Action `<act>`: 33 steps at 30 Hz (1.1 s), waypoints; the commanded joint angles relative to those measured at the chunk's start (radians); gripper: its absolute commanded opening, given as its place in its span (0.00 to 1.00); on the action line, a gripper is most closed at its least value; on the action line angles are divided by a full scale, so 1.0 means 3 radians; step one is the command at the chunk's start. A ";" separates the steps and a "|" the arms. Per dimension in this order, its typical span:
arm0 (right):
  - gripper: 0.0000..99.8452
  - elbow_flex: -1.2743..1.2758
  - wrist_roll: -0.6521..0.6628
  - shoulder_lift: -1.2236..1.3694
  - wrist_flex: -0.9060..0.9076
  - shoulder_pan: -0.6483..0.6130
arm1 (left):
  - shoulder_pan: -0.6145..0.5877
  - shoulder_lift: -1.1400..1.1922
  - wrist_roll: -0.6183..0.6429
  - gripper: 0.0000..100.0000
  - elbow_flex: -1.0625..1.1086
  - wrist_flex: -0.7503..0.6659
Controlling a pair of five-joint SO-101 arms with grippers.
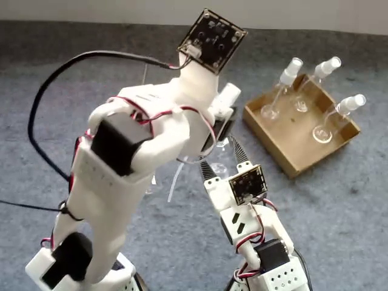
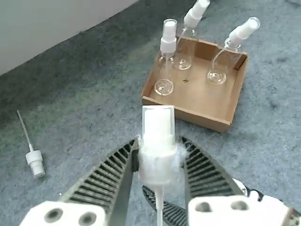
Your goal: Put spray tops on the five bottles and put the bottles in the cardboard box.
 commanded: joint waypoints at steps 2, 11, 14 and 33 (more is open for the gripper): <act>0.14 0.0529 0.0041 -0.0079 0.0013 -0.0033 | 0.0141 -0.0376 0.0020 0.00 -0.0008 0.0036; 0.14 0.0529 0.0041 -0.0079 0.0013 -0.0033 | 0.0125 -0.0867 0.0020 0.00 0.0765 0.0031; 0.14 0.0529 0.0041 -0.0079 0.0013 -0.0033 | 0.0125 -0.1143 0.0020 0.00 0.1128 -0.0174; 0.14 0.0529 0.0041 -0.0079 0.0013 -0.0033 | -0.0355 -0.2253 0.0026 0.00 0.3598 -0.3744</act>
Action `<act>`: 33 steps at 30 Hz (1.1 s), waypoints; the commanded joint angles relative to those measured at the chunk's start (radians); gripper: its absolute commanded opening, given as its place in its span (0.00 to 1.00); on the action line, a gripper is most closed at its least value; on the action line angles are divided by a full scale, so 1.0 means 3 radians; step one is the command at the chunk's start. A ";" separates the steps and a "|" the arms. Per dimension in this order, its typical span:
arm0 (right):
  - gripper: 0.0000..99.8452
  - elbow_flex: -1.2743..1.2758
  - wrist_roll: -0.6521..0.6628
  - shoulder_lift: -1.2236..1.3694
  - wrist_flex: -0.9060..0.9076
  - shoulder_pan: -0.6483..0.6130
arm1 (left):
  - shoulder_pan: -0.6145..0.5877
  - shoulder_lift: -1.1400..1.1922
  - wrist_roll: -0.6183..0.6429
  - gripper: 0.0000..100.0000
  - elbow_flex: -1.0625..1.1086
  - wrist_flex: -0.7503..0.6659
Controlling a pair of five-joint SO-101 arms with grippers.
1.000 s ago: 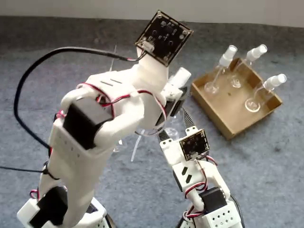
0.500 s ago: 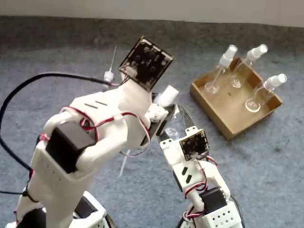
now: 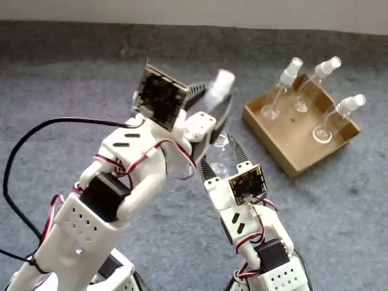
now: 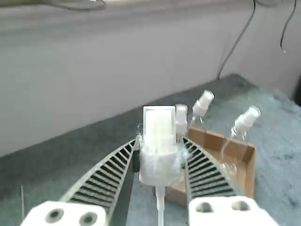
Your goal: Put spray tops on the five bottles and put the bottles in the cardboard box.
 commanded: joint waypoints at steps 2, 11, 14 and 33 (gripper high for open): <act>0.14 0.0529 0.0041 -0.0079 0.0013 -0.0033 | -0.0197 -0.0269 0.0026 0.00 0.0064 -0.0696; 0.14 0.0529 0.0041 -0.0079 0.0013 -0.0064 | -0.0171 -0.0345 0.0041 0.00 0.0248 -0.1596; 0.14 0.0529 0.0046 -0.0079 0.0013 -0.0182 | -0.0171 -0.0371 0.0036 0.00 0.0647 -0.2015; 0.14 0.0519 0.0046 -0.0079 0.0013 -0.0187 | 0.0054 -0.0391 0.0046 0.00 0.1609 -0.2670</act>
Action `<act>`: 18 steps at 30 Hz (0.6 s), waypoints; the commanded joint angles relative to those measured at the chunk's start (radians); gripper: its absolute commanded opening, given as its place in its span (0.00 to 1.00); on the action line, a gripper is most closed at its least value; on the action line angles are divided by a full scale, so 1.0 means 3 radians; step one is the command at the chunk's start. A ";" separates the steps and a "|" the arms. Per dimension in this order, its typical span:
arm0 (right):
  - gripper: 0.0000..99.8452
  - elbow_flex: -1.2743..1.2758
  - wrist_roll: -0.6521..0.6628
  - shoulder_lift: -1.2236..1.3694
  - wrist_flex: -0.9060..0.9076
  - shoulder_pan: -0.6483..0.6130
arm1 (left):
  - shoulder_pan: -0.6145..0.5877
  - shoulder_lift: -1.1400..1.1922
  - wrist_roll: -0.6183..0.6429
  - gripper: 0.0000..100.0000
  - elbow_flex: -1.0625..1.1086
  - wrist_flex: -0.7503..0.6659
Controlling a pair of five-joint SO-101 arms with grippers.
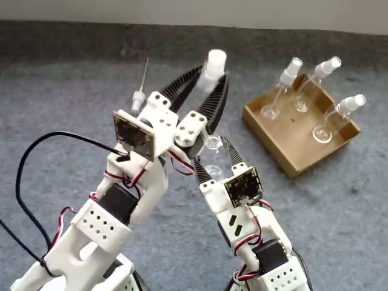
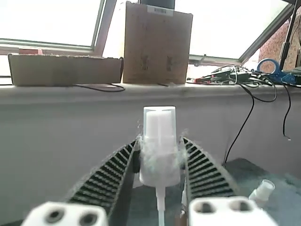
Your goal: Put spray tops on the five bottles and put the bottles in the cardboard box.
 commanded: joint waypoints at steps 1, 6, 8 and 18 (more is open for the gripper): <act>0.14 0.0519 0.0041 -0.0079 0.0013 -0.0033 | 0.0238 -0.0130 0.0041 0.00 0.0207 -0.0072; 0.14 0.0529 0.0010 -0.0084 0.0013 -0.0038 | 0.0340 -0.0529 0.0031 0.00 0.0647 -0.0072; 0.14 0.0524 0.0010 -0.0084 0.0013 -0.0038 | 0.0340 -0.0719 0.0031 0.00 0.0867 -0.0072; 0.14 0.0504 0.0010 -0.0110 0.0187 -0.0049 | 0.0340 -0.1291 0.0046 0.00 0.1665 -0.0072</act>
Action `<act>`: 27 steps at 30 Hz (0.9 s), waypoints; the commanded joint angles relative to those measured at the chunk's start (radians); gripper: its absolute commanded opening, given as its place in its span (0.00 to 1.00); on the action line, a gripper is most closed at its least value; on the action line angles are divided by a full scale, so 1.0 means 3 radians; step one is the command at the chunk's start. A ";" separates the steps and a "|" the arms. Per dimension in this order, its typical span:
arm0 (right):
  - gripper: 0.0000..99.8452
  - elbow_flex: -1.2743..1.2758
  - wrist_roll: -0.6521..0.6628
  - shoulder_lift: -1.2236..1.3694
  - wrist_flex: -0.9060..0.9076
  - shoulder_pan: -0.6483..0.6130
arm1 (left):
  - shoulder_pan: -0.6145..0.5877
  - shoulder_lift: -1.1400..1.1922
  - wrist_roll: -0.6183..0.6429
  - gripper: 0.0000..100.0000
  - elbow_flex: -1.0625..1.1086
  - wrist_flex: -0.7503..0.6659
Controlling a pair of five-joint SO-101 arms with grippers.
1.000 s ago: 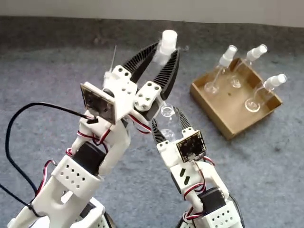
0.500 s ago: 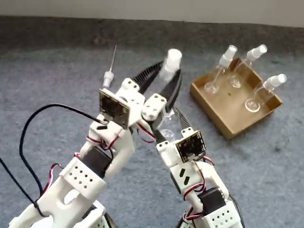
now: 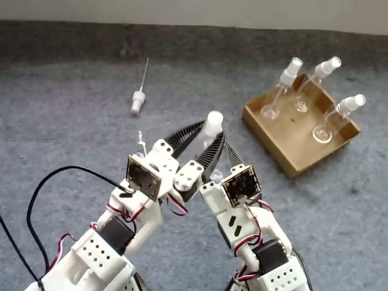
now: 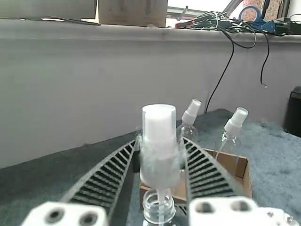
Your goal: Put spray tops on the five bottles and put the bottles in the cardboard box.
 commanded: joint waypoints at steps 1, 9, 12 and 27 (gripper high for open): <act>0.14 0.0504 0.0005 -0.0090 0.0008 -0.0023 | 0.0064 -0.0212 0.0046 0.00 0.0115 -0.0066; 0.14 0.0504 0.0092 -0.0090 0.0008 -0.0013 | 0.0064 -0.0243 0.0041 0.00 0.0125 0.0225; 0.14 0.0514 0.0419 -0.0090 0.0008 -0.0013 | 0.0033 -0.0248 0.0036 0.00 0.0079 0.0399; 0.14 0.0509 0.0435 -0.0095 0.0008 -0.0013 | 0.0033 -0.0248 0.0031 0.00 -0.0018 0.1018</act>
